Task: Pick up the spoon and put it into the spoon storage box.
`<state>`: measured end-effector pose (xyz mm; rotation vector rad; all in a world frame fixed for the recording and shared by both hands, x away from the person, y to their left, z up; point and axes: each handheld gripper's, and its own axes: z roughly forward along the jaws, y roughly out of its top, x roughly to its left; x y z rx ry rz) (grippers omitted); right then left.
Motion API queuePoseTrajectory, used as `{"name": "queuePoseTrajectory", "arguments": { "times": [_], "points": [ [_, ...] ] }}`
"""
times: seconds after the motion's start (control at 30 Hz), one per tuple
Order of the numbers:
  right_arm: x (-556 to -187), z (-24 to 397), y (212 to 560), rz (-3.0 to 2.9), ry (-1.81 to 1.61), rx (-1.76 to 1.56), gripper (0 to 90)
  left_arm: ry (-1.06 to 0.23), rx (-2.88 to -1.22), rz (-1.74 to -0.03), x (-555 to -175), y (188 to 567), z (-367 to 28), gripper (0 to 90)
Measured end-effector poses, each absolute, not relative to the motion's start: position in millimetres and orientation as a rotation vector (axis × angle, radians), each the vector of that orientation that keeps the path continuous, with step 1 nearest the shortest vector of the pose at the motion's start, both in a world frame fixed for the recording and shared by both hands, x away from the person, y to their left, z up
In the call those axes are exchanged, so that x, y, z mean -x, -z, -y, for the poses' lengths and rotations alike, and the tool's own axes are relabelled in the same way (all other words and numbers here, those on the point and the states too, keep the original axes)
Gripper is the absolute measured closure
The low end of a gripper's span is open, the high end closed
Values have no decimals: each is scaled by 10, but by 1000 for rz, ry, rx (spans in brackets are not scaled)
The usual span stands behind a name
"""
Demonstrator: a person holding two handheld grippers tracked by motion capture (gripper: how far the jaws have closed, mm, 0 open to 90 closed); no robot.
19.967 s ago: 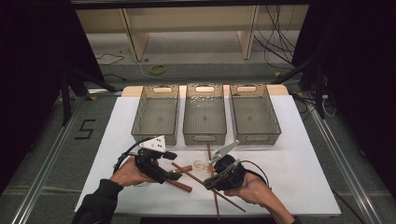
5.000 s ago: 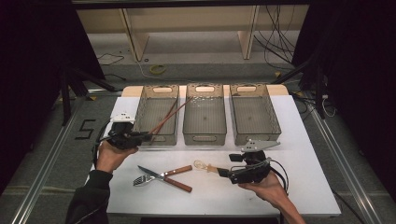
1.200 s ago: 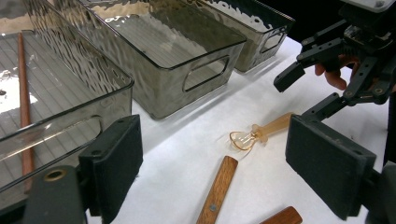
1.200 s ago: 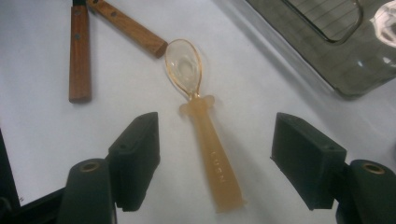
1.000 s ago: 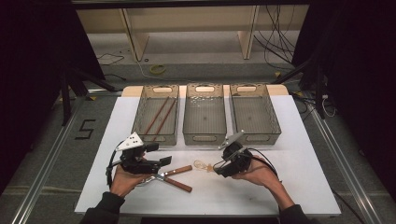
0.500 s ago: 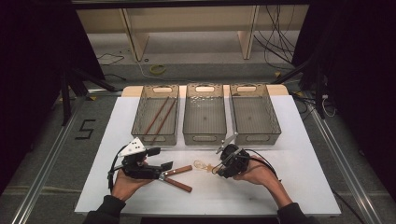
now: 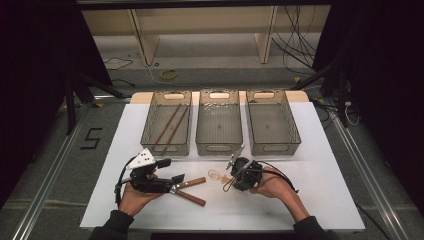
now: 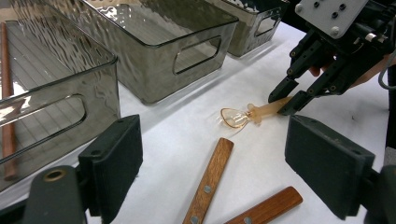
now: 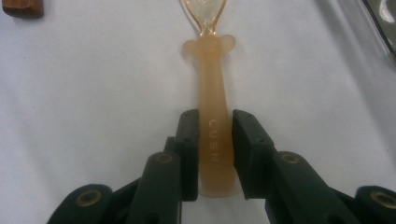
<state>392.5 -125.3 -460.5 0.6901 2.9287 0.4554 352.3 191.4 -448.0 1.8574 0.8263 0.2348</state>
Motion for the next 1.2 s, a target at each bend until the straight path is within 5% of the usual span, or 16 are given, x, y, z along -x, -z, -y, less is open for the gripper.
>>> {"name": "queuePoseTrajectory", "arguments": {
  "times": [1.2],
  "points": [
    [-3999,1506,4108,-2764,-952,-870,752,-260,-1838,-827,-3529,4521,-1977,187]
  ]
}}
